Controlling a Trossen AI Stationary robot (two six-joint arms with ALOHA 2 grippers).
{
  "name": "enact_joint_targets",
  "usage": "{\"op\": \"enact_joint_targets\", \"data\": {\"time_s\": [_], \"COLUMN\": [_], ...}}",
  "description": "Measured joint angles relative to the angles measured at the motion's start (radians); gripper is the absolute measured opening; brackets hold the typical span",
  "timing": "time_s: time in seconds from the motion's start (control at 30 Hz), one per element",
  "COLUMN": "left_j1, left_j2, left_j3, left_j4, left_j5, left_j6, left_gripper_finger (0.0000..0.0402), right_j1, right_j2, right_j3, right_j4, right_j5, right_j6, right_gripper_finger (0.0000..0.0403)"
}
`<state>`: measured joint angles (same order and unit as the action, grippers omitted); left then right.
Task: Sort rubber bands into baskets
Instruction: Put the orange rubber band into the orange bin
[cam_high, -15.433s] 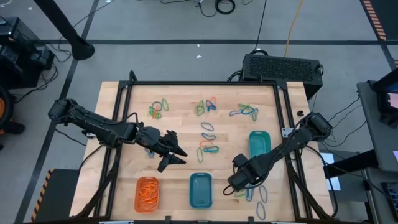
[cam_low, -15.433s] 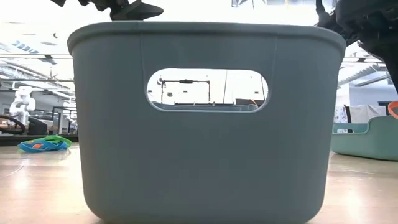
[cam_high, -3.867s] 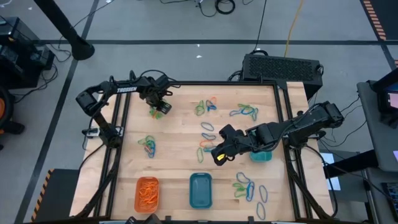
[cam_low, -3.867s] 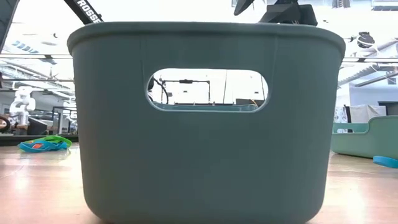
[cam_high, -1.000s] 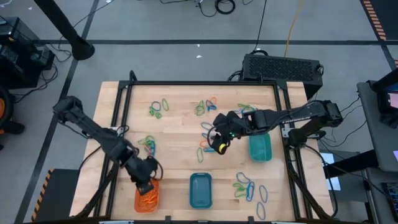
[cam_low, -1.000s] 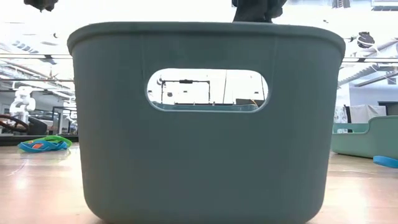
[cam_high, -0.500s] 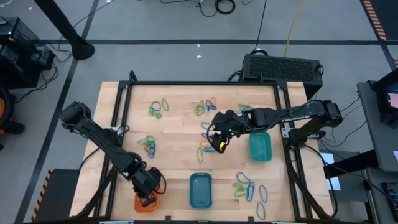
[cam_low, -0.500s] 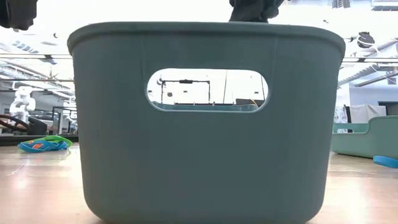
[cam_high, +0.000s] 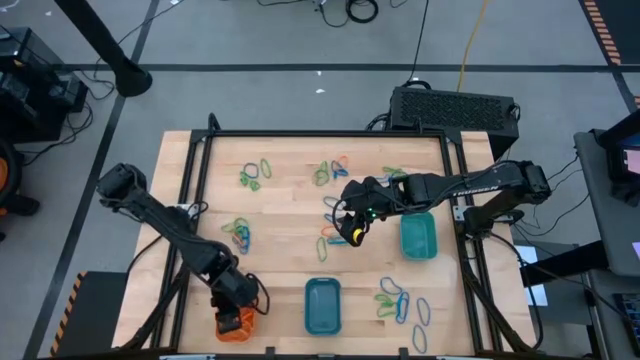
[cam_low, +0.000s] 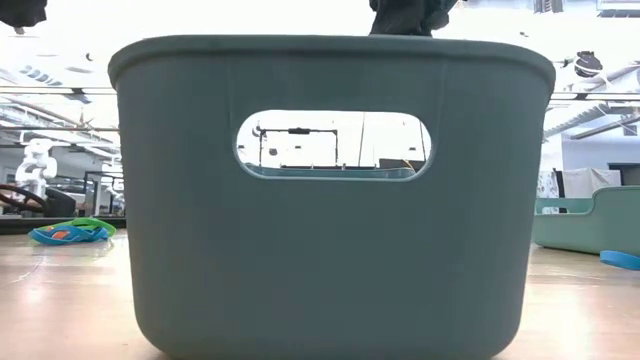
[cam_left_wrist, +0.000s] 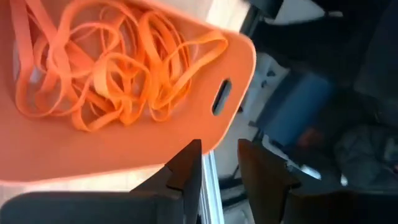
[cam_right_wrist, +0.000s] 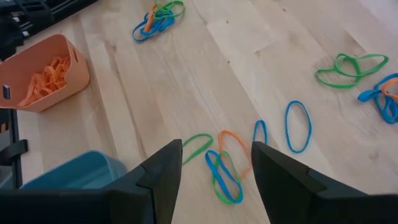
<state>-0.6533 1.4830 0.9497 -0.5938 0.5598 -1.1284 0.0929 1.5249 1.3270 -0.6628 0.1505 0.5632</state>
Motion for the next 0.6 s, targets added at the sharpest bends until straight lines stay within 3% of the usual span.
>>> {"op": "enact_joint_targets", "data": {"time_s": [0.17, 0.47, 0.6], "left_j1": [0.063, 0.217, 0.354], "left_j2": [-0.023, -0.160, -0.178], "left_j3": [0.000, -0.004, -0.039], "left_j4": [-0.066, -0.433, -0.424], "left_j5": [-0.011, -0.365, -0.405], "left_j6": [0.094, 0.369, 0.493], "left_gripper_finger": [0.0111, 0.0111, 0.0112], "right_j1": [0.000, 0.007, 0.018], "right_j2": [0.000, 0.000, 0.000], "right_j3": [0.000, 0.000, 0.000], "right_j4": [0.000, -0.008, -0.011], "right_j5": [0.000, 0.000, 0.004], "right_j6": [0.000, 0.061, 0.093], "right_gripper_finger": [0.0185, 0.0185, 0.0185]}}
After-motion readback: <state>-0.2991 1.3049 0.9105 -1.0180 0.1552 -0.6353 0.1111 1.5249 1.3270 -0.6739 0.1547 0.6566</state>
